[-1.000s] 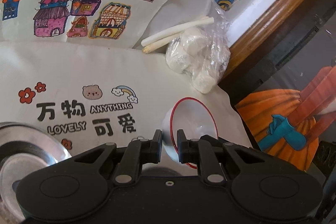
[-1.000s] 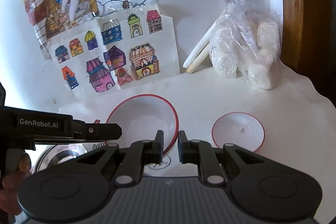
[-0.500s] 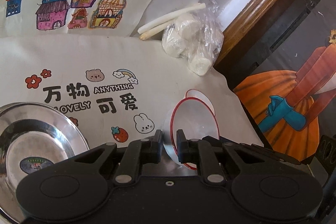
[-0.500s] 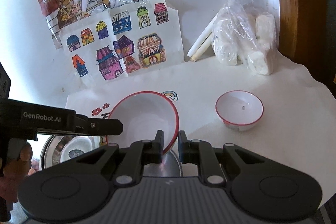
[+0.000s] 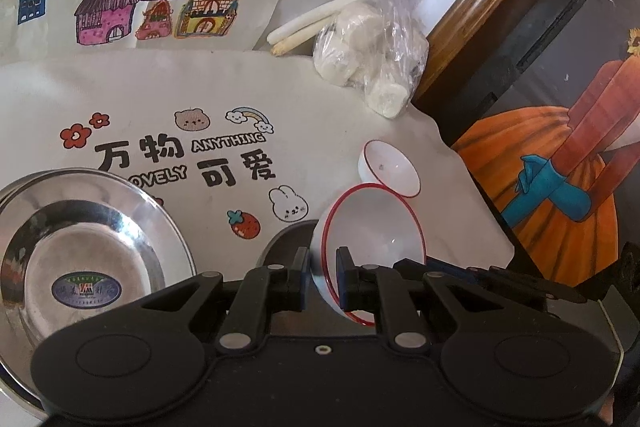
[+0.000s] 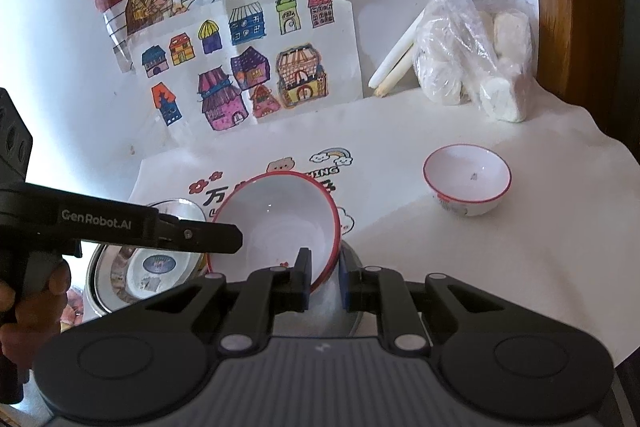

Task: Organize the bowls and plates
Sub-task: 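Carry the red-rimmed white bowl with both grippers and lower it into the steel bowl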

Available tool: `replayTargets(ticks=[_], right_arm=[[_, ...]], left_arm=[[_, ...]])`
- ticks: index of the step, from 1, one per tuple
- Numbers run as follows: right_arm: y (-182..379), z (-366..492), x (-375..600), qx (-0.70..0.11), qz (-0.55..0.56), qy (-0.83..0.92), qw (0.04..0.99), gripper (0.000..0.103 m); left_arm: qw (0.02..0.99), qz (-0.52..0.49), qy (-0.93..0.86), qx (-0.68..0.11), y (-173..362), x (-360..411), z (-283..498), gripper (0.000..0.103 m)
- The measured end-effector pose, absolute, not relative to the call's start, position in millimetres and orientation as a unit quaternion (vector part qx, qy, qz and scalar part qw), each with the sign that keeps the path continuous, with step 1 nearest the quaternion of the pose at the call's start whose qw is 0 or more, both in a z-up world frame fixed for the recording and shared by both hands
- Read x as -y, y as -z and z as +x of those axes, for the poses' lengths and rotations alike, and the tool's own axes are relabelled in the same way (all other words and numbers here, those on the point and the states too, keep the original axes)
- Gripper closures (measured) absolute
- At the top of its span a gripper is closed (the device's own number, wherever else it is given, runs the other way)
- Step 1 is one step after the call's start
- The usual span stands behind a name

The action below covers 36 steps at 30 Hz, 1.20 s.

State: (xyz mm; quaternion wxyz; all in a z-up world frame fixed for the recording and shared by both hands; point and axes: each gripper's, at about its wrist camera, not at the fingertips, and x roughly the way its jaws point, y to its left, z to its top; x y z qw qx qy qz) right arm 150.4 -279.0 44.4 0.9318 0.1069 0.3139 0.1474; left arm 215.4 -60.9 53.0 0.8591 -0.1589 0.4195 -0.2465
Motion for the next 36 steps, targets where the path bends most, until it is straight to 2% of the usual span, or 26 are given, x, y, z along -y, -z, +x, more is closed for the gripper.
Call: replayTargets(ticks=[36], right_arm=[[-32.3,156.1,273.3,-0.359,0.102,-0.157,0.914,0.087]], left_arm=[[0.845,-0.112,0.246,-0.462,-32.3,68.2,216.4,0.089]])
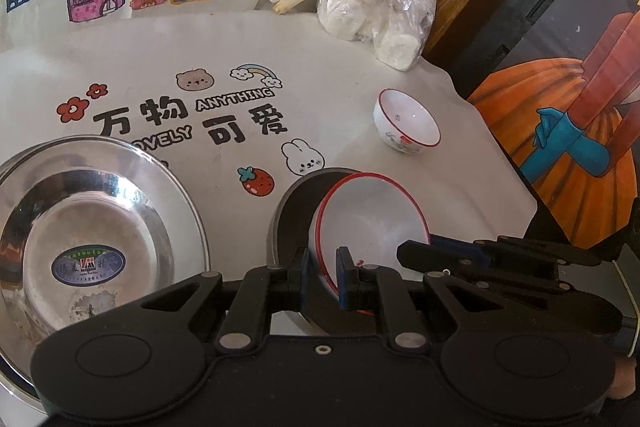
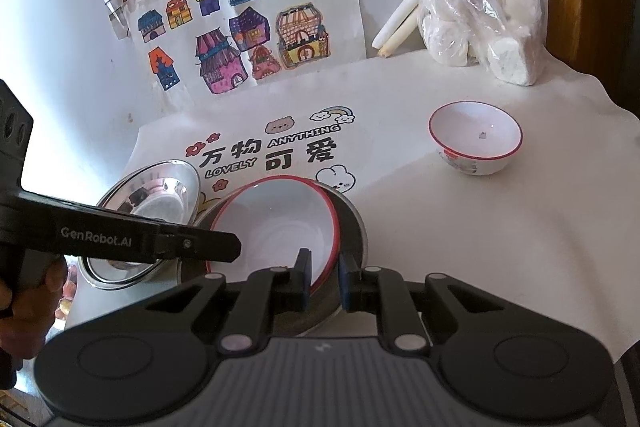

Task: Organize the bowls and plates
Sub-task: 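Carry the red-rimmed white bowl with both grippers and lower it into the steel bowl, then open both grippers to release the white bowl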

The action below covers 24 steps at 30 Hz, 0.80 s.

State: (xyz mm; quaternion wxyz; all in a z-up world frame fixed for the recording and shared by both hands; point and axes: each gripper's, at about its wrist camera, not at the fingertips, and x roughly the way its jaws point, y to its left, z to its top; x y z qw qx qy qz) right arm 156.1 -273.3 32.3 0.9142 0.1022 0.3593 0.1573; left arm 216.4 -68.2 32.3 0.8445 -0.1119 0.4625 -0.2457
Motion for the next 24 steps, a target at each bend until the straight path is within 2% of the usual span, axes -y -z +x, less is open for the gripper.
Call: replayTargets(ticks=[24], right_arm=[[-30.8,160.5,267.4,-0.371,0.080,-0.164,0.911,0.084]], left_arm=[[0.846,-0.117,0.244,-0.460,-36.4,64.2,218.3,0.086]])
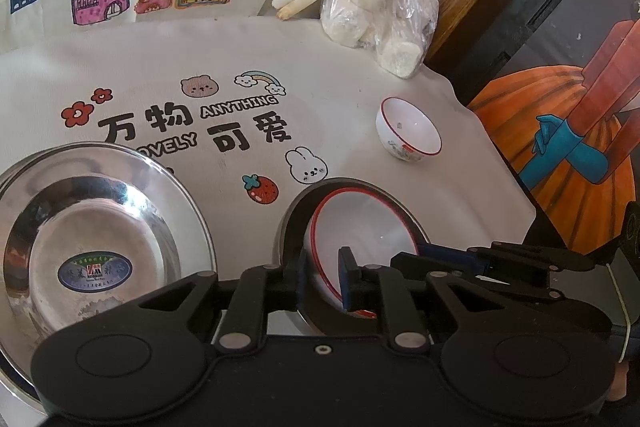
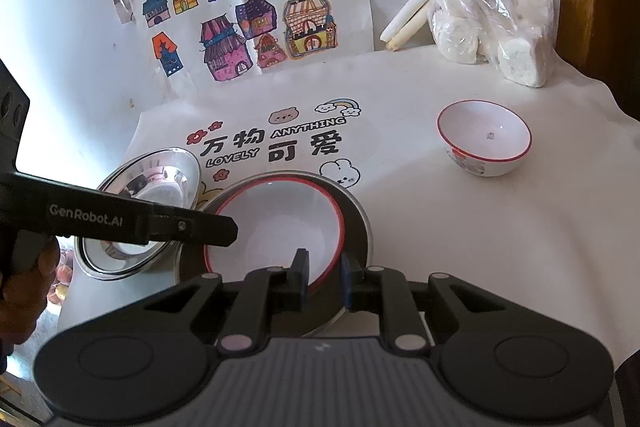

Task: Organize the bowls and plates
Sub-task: 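Open both grippers to release the white bowl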

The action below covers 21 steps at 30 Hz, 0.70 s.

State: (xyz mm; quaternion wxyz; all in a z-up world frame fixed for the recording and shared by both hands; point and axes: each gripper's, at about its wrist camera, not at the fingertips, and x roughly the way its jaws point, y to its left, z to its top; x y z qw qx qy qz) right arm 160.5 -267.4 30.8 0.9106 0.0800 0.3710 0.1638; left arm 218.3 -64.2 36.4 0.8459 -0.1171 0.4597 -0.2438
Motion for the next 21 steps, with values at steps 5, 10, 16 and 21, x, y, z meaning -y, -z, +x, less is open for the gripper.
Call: replayTargets(ticks=[5,10,16,21], right_arm=[[-31.0,160.4,267.1,-0.371,0.079,-0.165,0.910,0.084],[-33.5,159.1,268.2,-0.366,0.078,-0.164,0.913,0.082],[-40.8,152.3,274.6,-0.345,0.089,-0.163,0.920,0.071],[-49.6,145.7,286.5,-0.317,0.101,-0.145,0.932,0.051]], left_arm=[[0.846,-0.121,0.244,-0.458,-37.7,61.5,218.0,0.084],[0.852,-0.125,0.245,-0.446,-44.2,59.0,217.1,0.079],[0.868,-0.127,0.235,-0.419,-58.1,59.8,220.3,0.047],[0.888,-0.124,0.207,-0.390,-69.8,67.6,226.1,0.013]])
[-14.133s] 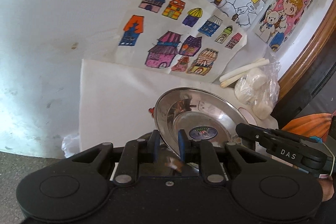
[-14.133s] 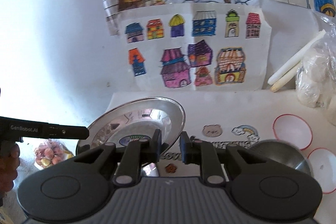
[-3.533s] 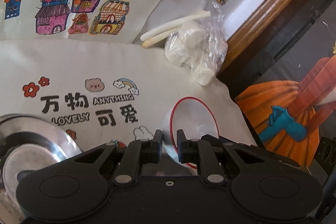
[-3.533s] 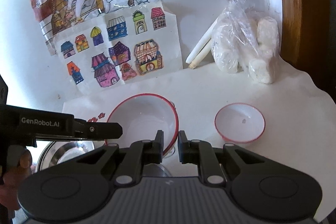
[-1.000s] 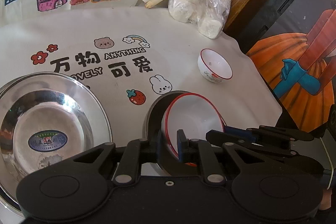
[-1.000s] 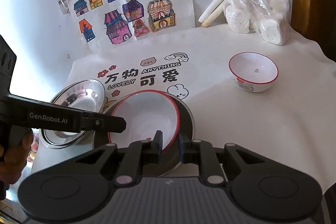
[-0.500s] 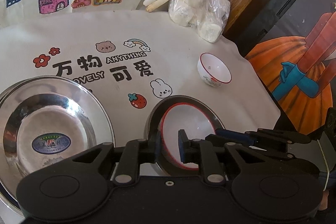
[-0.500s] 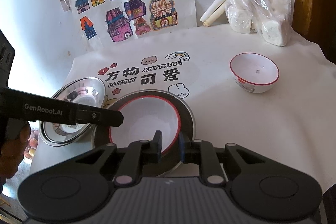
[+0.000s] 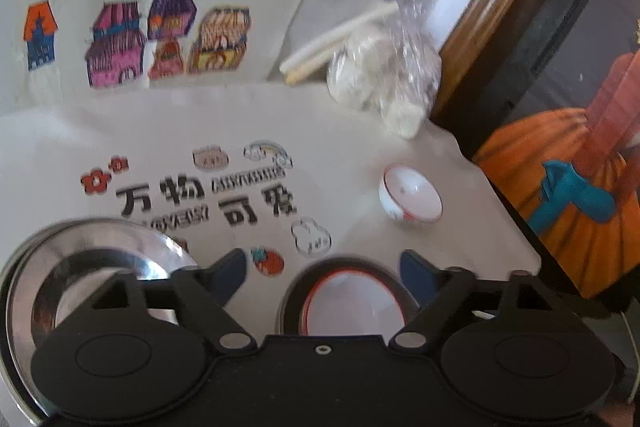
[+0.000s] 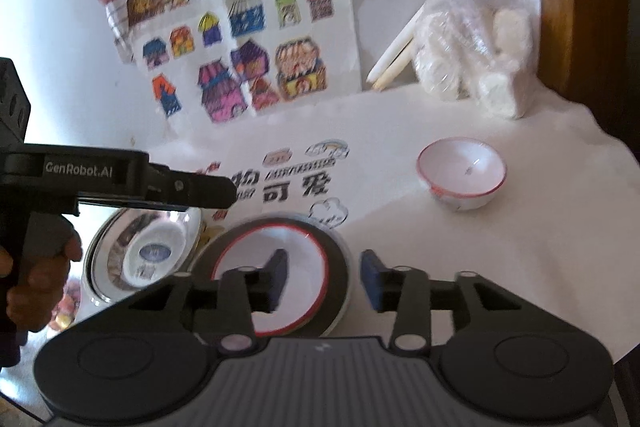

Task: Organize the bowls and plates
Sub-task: 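Open both grippers to release the white bowl, then move both grippers to the second red-rimmed white bowl and grip its rim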

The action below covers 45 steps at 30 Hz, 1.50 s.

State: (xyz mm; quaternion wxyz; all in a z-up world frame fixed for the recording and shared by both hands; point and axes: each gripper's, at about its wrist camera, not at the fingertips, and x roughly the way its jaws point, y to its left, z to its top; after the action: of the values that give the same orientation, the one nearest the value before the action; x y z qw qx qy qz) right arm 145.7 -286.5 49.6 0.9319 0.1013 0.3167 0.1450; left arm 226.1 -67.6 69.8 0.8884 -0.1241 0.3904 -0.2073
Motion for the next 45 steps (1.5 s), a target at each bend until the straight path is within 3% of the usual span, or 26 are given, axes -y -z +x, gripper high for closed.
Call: replayTargets(ticks=[3,5,10,23,33,45], right_arm=[[-51.1,145.0,297.7,-0.303,0.109,-0.126,0.938,0.032],[-50.6,146.1,307.0,-0.297,0.119,-0.115,0.941,0.019],[-39.9,152.7,335.8,-0.273,0.146,-0.078,0.948,0.000],[1.9,199.4,378.3,-0.271,0.139,0.014,0.952,0.000],[11.3,228.5,383.3,-0.270,0.119,0.019,0.955,0.001],[18.6,248.1,378.1,-0.280,0.103,0.017,0.954,0.016]], left_arm=[[0.903,-0.137,0.169,-0.371,-73.8,73.5,228.4,0.001],[0.916,-0.152,0.127,-0.350,-74.1,77.2,228.7,0.001],[0.920,-0.166,0.077,-0.347,-74.4,91.0,238.0,0.001],[0.913,-0.091,0.091,-0.388,-61.7,162.3,296.2,0.001],[0.892,-0.091,0.130,-0.423,-29.9,200.1,340.6,0.001],[0.874,-0.104,0.168,-0.443,-14.2,213.2,355.4,0.004]])
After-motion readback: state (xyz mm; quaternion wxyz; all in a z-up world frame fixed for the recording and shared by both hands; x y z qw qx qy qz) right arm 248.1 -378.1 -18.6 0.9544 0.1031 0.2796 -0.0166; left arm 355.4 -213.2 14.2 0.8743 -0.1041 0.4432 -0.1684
